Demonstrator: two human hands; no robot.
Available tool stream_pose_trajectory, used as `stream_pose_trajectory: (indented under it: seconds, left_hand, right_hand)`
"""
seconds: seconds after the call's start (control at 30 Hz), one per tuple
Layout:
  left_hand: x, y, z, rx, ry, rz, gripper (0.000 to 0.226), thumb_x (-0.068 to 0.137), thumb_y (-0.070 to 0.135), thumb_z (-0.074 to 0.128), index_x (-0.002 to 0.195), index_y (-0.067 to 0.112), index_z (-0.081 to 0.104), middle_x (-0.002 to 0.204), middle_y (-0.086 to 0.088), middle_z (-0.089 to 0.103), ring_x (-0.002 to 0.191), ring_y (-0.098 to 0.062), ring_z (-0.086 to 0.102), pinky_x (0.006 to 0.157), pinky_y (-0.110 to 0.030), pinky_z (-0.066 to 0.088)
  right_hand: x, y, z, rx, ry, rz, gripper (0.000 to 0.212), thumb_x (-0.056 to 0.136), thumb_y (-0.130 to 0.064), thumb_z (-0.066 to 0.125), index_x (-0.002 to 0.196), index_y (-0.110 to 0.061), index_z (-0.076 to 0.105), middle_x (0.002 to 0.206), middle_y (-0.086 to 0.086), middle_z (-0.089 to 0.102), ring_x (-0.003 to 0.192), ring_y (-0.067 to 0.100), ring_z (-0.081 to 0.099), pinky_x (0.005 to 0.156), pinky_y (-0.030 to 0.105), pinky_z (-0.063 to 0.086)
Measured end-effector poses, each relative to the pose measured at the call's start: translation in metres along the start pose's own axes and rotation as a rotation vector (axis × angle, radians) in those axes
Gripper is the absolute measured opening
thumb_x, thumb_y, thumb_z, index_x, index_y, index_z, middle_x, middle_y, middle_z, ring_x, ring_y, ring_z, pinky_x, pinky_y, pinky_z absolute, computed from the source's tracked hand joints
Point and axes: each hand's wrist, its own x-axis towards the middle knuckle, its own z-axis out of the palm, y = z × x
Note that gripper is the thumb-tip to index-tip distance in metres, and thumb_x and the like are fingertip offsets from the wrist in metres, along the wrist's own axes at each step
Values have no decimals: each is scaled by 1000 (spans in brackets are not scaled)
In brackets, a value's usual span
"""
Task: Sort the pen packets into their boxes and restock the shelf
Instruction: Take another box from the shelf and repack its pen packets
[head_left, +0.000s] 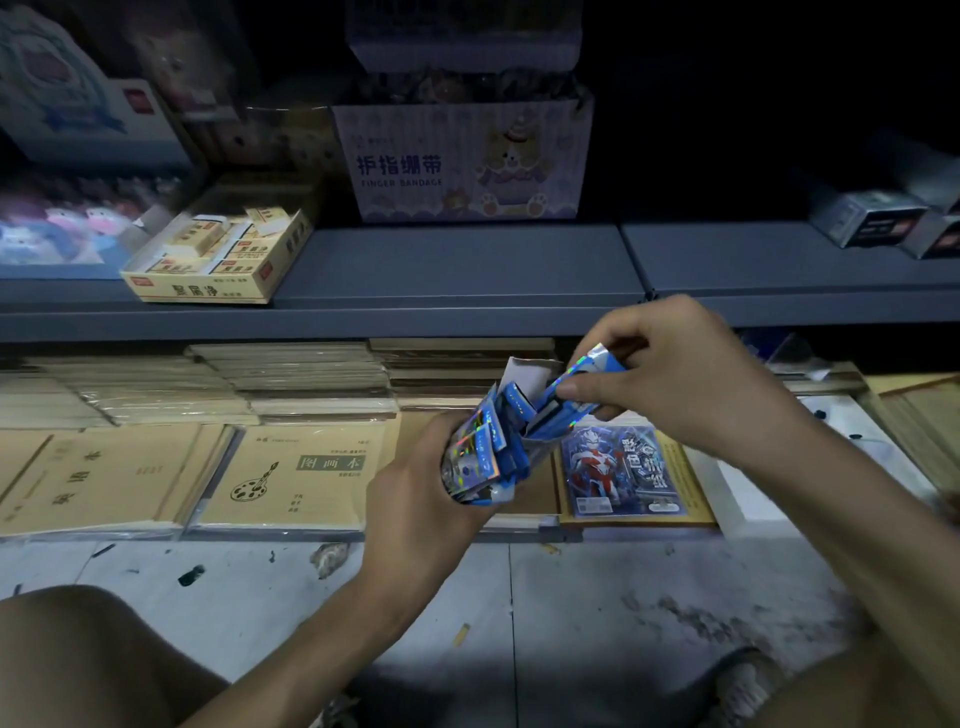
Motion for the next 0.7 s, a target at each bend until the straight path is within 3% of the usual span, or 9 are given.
stream_pose_trajectory:
  seconds: [0.2,0.3,0.37,0.53,0.7]
  left_hand:
    - [-3,-2,6,133,37,49,64,64,24,93,120,36,64,100,19,73,86,-10,69,68,-30,55]
    - [-4,0,8,151,50,63,64,63,22,93,120,33,65,103,18,73,87,-10,67,66,-28,54]
    - [-3,1,9,160,44,66,65,63,23,93,118,36,63,101,17,73,86,-11,67,65,-28,53]
    - [-1,4,6,79,10,2,67,64,37,94,115,47,51,96,20,72,83,-7,69,69,-36,58]
    - [-1,8,6,-83,-36,-52,56,63,48,91,104,50,54,93,25,72,83,-2,70,73,-40,60]
  right_hand:
    - [0,5,4,-134,80,93,23,71,-24,95,75,-20,73,64,-3,75,55,11,71,62,36,63]
    - [1,9,23,-229,78,115,33,65,-28,97,76,-20,67,66,-5,68,58,11,61,56,26,47]
    - [1,11,29,-234,55,135,36,63,-30,98,79,-19,67,64,-7,63,58,11,54,53,26,40]
    - [0,10,15,-34,47,207,28,68,-31,96,79,-21,73,68,-5,76,60,8,72,55,22,51]
    - [-4,16,20,-101,142,102,19,74,-29,92,69,-27,74,62,-17,70,58,-4,65,55,12,45]
